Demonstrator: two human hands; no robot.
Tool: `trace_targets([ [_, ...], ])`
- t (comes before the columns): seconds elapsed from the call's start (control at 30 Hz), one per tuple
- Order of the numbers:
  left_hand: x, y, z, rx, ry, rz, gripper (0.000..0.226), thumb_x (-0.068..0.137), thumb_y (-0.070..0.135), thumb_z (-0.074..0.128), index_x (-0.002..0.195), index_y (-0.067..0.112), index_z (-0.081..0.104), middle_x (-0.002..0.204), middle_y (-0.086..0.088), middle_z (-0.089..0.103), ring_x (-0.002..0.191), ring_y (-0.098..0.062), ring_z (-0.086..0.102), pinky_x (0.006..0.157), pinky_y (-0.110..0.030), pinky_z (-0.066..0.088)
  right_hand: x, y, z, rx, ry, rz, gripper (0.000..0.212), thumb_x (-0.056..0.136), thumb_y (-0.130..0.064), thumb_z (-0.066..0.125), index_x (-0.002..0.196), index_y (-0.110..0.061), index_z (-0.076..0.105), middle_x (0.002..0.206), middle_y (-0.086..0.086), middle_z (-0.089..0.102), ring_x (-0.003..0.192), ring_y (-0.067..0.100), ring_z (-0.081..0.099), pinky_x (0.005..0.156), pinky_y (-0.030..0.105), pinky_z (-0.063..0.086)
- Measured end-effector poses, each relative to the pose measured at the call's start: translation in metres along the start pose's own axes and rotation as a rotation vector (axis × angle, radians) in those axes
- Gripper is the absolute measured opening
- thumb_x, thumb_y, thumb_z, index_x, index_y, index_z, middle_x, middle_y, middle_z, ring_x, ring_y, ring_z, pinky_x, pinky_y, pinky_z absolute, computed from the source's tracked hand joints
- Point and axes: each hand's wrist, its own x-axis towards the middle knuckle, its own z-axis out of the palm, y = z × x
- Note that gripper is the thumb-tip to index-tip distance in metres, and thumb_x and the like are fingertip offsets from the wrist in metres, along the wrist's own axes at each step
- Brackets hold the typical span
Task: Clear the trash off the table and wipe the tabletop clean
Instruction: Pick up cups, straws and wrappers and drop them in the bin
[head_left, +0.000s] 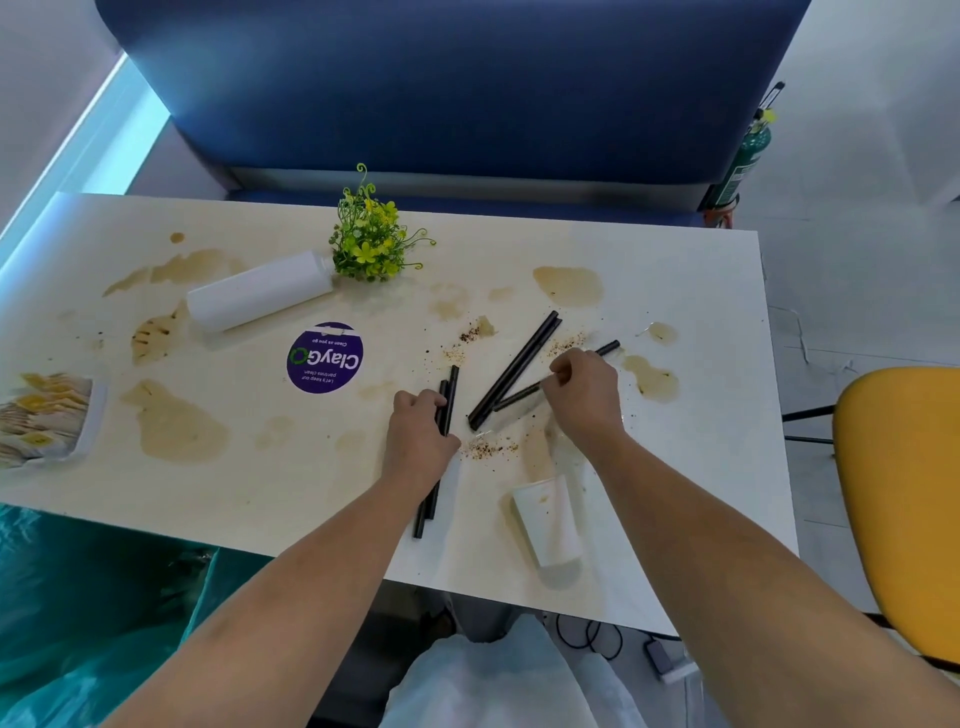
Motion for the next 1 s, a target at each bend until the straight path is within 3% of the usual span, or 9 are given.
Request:
trace_targets([
  [0.1, 0.006, 0.006, -0.002, -0.006, -0.004, 0.003, 0.051, 0.081, 0.005, 0.075, 0.124, 0.024, 0.056, 0.12, -0.001, 0.039, 0.075, -0.011, 0.053, 0.069, -0.027, 0.048, 0.001, -0.012, -0.005, 0.227, 0.05, 0.044, 0.015, 0.086, -0.008, 0.063, 0.092, -0.021, 0.065, 0.091, -0.005, 0.064, 0.074, 0.003, 0.06, 0.06, 0.007, 0.045],
  [0.23, 0.008, 0.01, -0.004, -0.02, -0.006, 0.024, 0.045, 0.087, 0.003, 0.072, 0.125, 0.022, 0.057, 0.124, -0.003, 0.041, 0.084, -0.016, 0.058, 0.079, -0.029, 0.051, 0.003, -0.027, -0.005, 0.462, 0.071, 0.07, 0.015, 0.084, -0.008, 0.062, 0.087, -0.022, 0.066, 0.082, -0.008, 0.065, 0.057, -0.003, 0.053, 0.053, 0.01, 0.043],
  [0.43, 0.01, 0.017, -0.005, -0.049, 0.122, 0.185, 0.036, 0.094, 0.019, 0.063, 0.129, 0.023, 0.061, 0.123, 0.004, 0.046, 0.115, -0.015, 0.048, 0.093, -0.026, 0.044, 0.004, -0.027, -0.001, 0.474, 0.004, 0.086, 0.014, 0.085, -0.004, 0.06, 0.094, -0.013, 0.066, 0.079, -0.005, 0.061, 0.06, 0.002, 0.054, 0.058, 0.016, 0.046],
  [0.5, 0.012, 0.022, -0.005, -0.16, 0.136, 0.253, 0.03, 0.095, 0.022, 0.06, 0.124, 0.025, 0.064, 0.118, 0.009, 0.053, 0.111, -0.012, 0.052, 0.096, -0.031, 0.048, 0.004, -0.029, 0.0, 0.491, -0.022, 0.086, 0.015, 0.086, -0.001, 0.058, 0.096, -0.01, 0.065, 0.08, 0.0, 0.062, 0.064, 0.011, 0.06, 0.064, 0.027, 0.052],
  [0.63, 0.012, 0.038, -0.006, -0.318, 0.007, 0.345, 0.038, 0.089, 0.047, 0.065, 0.127, 0.042, 0.061, 0.108, 0.018, 0.063, 0.1, -0.007, 0.059, 0.077, -0.022, 0.05, 0.004, -0.034, 0.005, 0.497, -0.096, 0.069, 0.018, 0.087, 0.004, 0.054, 0.098, -0.008, 0.062, 0.083, 0.011, 0.063, 0.075, 0.026, 0.069, 0.079, 0.048, 0.058],
  [0.73, 0.012, 0.048, -0.007, -0.397, -0.064, 0.349, 0.044, 0.09, 0.04, 0.073, 0.131, 0.048, 0.059, 0.104, 0.02, 0.069, 0.093, -0.005, 0.065, 0.07, -0.015, 0.05, 0.005, -0.038, 0.009, 0.554, -0.185, 0.066, 0.019, 0.088, 0.005, 0.052, 0.099, -0.008, 0.061, 0.079, 0.008, 0.062, 0.071, 0.025, 0.071, 0.08, 0.049, 0.059],
  [0.9, 0.014, 0.049, -0.006, -0.493, 0.036, 0.292, 0.019, 0.089, 0.019, 0.077, 0.105, 0.029, 0.077, 0.085, 0.013, 0.074, 0.079, -0.001, 0.068, 0.07, -0.008, 0.048, 0.005, -0.037, 0.012, 0.54, -0.232, 0.06, 0.016, 0.089, -0.001, 0.059, 0.1, -0.012, 0.063, 0.079, 0.003, 0.06, 0.074, 0.026, 0.068, 0.082, 0.053, 0.06],
  [1.0, 0.016, 0.047, -0.007, -0.499, 0.068, 0.238, 0.019, 0.09, 0.016, 0.075, 0.106, 0.026, 0.077, 0.084, 0.01, 0.072, 0.079, -0.001, 0.067, 0.071, -0.009, 0.049, 0.008, -0.029, 0.009, 0.354, -0.171, 0.037, 0.017, 0.086, -0.008, 0.059, 0.096, -0.022, 0.064, 0.082, -0.004, 0.063, 0.07, 0.01, 0.062, 0.067, 0.036, 0.056],
])
